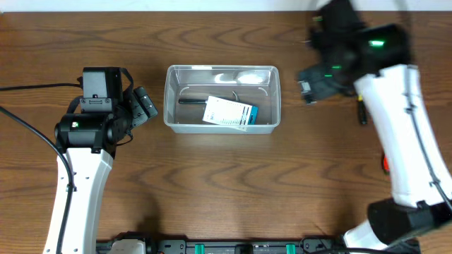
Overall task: Pack container
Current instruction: 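Open the right gripper and move it to the yellow screwdriver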
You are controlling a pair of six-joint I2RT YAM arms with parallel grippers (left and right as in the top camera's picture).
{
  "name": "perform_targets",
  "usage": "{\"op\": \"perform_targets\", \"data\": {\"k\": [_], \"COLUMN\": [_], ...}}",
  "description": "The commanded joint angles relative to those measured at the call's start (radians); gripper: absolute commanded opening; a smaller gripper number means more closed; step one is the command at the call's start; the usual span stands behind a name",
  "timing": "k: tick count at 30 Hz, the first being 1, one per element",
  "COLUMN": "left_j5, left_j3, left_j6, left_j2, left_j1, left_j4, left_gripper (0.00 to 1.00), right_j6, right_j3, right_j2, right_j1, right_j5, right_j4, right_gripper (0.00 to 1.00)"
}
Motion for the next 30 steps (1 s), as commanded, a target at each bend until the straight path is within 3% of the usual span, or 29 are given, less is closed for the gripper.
{"op": "perform_targets", "data": {"k": [1,7,18,30], "left_j5": [-0.012,-0.012,-0.012,-0.012], "left_j3": [0.011,0.011,0.011,0.011], "left_j6": [0.002,0.002,0.002,0.002], "left_j2": [0.007,0.007,0.007,0.007], "left_j1": [0.004,0.004,0.004,0.004], "left_j4": [-0.002,-0.002,-0.002,-0.002], "left_gripper": [0.98,0.98,0.98,0.98], "right_j6": [0.045,-0.059,-0.100,-0.189], "right_j3": [0.003,0.000,0.000,0.000], "right_j2": [0.005,0.034,0.182,0.435], "right_j1": [-0.079,-0.214,-0.414,-0.455], "right_j5": [0.016,0.019,-0.055,-0.116], "right_j4": [-0.024,-0.018,0.039,0.113], "right_gripper": [0.99,0.99,0.99,0.94]}}
